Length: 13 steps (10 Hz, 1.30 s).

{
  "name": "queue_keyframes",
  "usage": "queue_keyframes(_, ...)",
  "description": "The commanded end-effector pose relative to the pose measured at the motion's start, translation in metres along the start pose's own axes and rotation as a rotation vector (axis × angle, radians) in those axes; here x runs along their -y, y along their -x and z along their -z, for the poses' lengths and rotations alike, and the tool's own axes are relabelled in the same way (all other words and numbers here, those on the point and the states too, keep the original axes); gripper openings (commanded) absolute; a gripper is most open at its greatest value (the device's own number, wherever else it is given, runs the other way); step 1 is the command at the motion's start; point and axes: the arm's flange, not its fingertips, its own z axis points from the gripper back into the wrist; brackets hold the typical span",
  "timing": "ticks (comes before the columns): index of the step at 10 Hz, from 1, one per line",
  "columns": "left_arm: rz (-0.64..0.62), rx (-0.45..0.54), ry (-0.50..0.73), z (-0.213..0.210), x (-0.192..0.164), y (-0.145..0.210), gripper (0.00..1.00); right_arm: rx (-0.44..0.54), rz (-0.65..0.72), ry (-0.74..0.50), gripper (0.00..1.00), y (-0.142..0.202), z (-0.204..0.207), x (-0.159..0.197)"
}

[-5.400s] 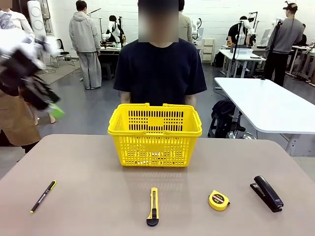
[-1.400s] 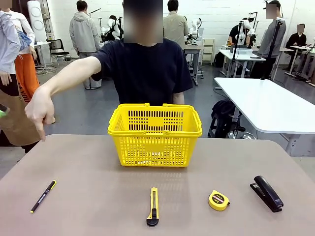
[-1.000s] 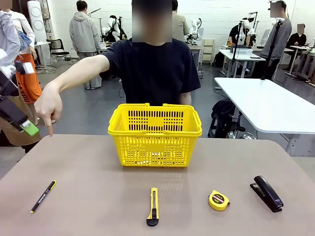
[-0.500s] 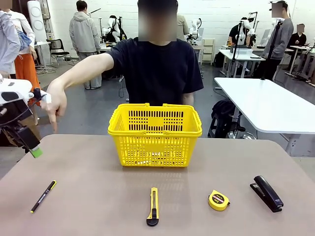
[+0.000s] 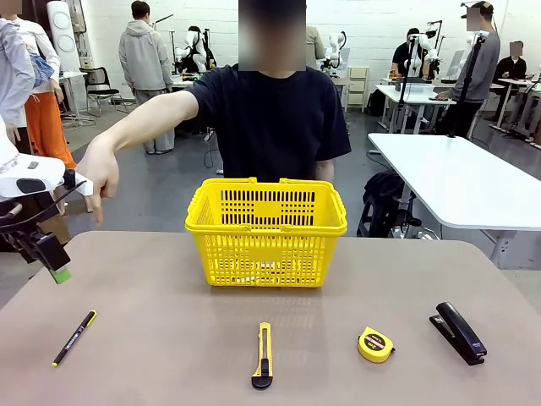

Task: Place the items the person wants into the basket.
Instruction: Pick up the item the person points to and place it in the Market Basket.

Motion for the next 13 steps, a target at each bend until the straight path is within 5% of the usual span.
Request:
queue_keyframes(1, -0.001, 0.002, 0.001, -0.003, 0.002, 0.001, 1.0, 0.016, -0.007, -0.013, 1.0, -0.001, 0.002, 0.001)
queue_keyframes(5, 0.004, 0.01, 0.008, -0.002, 0.001, 0.0, 1.0, 0.016, -0.007, -0.013, 1.0, -0.001, 0.002, 0.001)
queue_keyframes(8, -0.148, 0.066, -0.119, 0.052, 0.014, 0.001, 1.0, 0.016, -0.007, -0.013, 1.0, -0.001, 0.002, 0.001)
queue_keyframes(13, -0.163, 0.023, -0.111, 0.099, 0.026, 0.012, 1.0, 0.016, -0.007, -0.013, 1.0, -0.001, 0.002, 0.001)
